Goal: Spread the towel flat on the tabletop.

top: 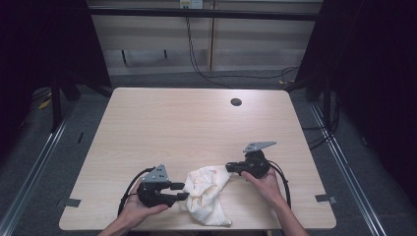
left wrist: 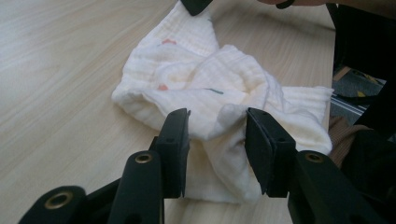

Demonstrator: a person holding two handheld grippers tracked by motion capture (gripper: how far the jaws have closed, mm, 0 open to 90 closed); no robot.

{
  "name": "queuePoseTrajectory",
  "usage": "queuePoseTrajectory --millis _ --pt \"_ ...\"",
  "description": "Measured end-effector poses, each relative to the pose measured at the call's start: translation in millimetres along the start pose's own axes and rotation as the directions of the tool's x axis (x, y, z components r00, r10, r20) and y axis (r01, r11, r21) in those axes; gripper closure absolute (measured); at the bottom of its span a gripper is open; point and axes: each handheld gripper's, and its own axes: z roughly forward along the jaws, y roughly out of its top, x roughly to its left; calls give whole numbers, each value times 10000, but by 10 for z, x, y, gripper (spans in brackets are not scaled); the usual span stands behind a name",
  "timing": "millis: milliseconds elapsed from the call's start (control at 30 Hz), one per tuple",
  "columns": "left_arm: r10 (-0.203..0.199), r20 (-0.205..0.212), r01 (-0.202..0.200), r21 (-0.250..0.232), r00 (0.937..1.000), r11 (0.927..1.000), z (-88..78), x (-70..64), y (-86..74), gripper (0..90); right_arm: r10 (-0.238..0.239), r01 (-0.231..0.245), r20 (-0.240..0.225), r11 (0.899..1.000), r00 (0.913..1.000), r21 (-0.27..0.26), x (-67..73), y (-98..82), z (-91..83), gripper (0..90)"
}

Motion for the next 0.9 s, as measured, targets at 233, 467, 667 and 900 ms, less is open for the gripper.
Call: queuePoseTrajectory --millis 233,467,667,900 --pt "231 231 -229 -120 9995 9997 28 -33 28 638 48 -48 12 10000 10000 -22 4 1 -10 833" --pt "250 485 -238 -243 9985 9994 39 -11 72 766 19 -19 -24 10000 10000 46 7 -3 7 824" --pt "137 1133 -90 -419 9935 9991 -35 9 76 834 100 -101 -111 9999 9999 -92 1 12 -44 839" --pt "-161 1164 268 -911 9931 9955 -208 93 86 845 29 -40 -209 9988 9998 -486 22 66 -126 846"
